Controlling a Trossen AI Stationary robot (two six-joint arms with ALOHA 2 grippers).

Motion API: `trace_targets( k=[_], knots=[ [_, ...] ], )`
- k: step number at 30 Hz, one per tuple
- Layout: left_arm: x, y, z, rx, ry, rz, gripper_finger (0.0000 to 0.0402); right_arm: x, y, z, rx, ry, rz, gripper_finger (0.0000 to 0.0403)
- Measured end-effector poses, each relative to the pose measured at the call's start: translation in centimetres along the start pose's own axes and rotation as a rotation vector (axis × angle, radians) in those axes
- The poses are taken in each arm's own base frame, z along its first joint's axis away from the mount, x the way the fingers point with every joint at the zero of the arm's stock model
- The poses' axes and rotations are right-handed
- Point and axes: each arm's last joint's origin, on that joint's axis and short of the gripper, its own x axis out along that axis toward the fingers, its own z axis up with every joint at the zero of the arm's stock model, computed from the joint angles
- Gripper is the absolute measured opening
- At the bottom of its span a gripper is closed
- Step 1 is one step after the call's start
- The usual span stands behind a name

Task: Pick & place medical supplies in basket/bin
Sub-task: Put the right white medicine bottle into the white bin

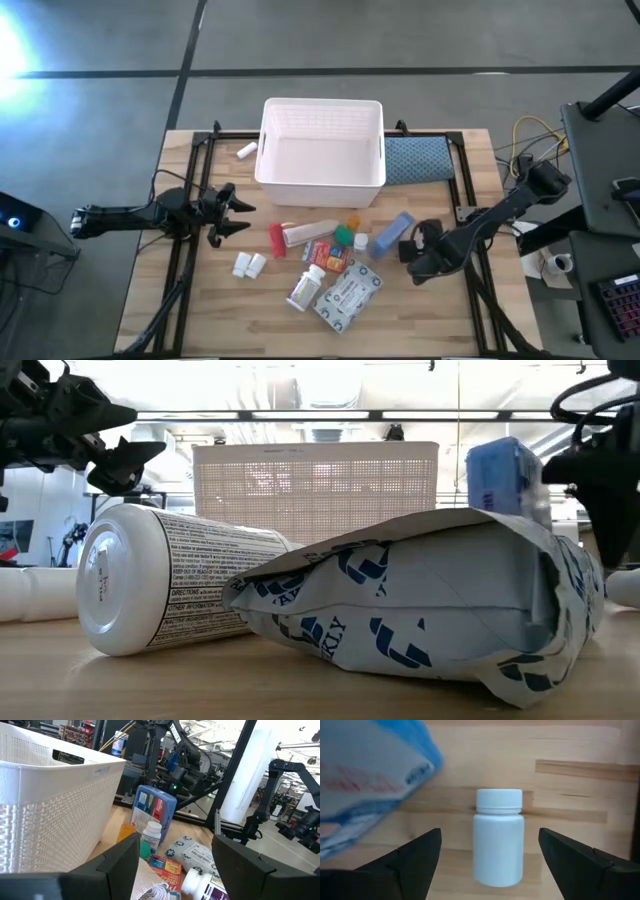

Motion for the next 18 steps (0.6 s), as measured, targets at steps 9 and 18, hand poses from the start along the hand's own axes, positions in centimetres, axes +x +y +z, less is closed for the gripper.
trace_targets(
  k=[9,18],
  knots=[
    [0.0,0.0,0.0,0.0,0.0,0.0,0.0228,2.4,-0.1,-1.0,-0.088,0.022,-0.142,0.0325],
    [0.0,0.0,0.0,0.0,0.0,0.001,0.0228,4.2,-0.8,-1.0,-0.082,0.024,-0.117,0.0325]
  ],
)
